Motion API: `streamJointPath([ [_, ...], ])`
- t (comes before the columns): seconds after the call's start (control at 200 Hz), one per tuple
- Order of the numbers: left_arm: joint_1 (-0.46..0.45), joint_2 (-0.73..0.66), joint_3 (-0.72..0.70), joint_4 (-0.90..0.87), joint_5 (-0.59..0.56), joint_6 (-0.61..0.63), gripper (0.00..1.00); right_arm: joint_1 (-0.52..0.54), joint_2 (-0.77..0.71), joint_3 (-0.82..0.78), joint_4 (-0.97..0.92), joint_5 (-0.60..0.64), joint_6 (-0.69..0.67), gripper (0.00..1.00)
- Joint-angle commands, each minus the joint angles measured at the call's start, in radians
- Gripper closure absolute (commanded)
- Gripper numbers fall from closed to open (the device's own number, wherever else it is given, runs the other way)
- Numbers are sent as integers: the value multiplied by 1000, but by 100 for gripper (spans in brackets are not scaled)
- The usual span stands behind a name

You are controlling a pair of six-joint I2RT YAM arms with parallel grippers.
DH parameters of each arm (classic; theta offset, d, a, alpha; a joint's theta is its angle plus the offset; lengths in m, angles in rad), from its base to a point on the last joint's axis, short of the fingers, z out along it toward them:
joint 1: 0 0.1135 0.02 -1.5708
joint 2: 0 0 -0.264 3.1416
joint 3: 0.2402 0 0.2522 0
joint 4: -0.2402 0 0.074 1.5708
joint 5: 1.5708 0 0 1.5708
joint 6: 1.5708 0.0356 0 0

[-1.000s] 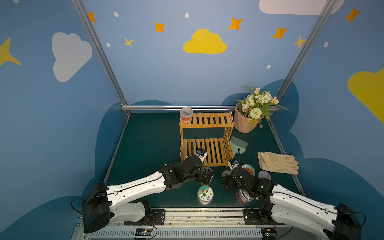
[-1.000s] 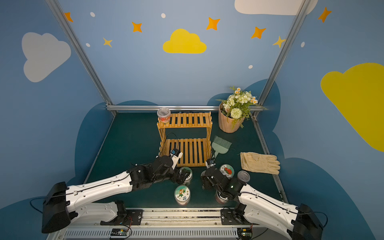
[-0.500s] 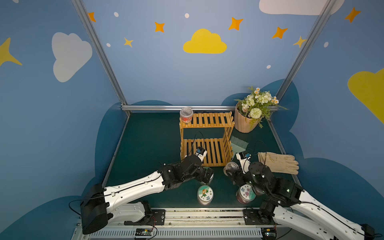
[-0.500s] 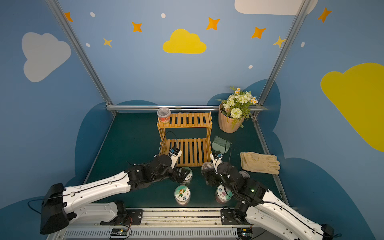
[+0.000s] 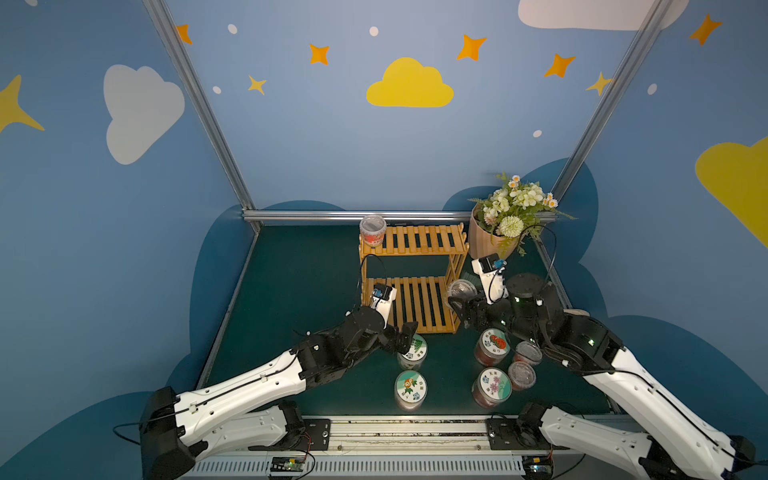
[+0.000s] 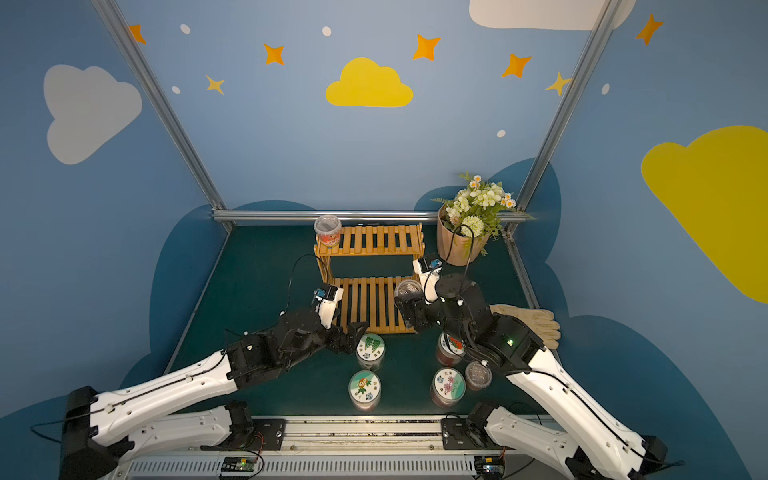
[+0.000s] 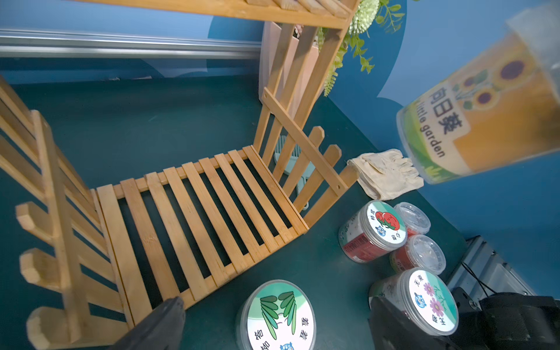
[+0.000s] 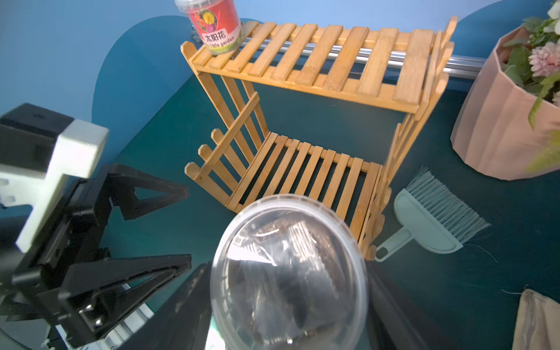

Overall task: Place the seed container on the shelf
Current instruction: Pick up the seed jar at the center of the board, then place the seed jar on the shelf.

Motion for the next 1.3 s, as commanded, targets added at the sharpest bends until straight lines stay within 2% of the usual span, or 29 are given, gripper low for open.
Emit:
streamJointPath([
  [0.0,25,-17,12,36,-31,45,0,-39,50,87,22,-102,-59,26],
  [0.245,114,-35,30,35,61,57,0,-85,190,247,43,-167,-99,25],
  [0.451,155,-58,35,28,112,55,0,-108,275,330,58,-228,-110,25],
  [0.781,221,-39,76,61,247,57,0,-137,366,422,53,-255,-124,25],
  [1.011,263,-16,109,79,273,43,0,-162,476,541,-16,-278,-146,25],
  [1.296,324,-11,138,32,323,18,0,-189,626,734,-163,-364,-238,24],
])
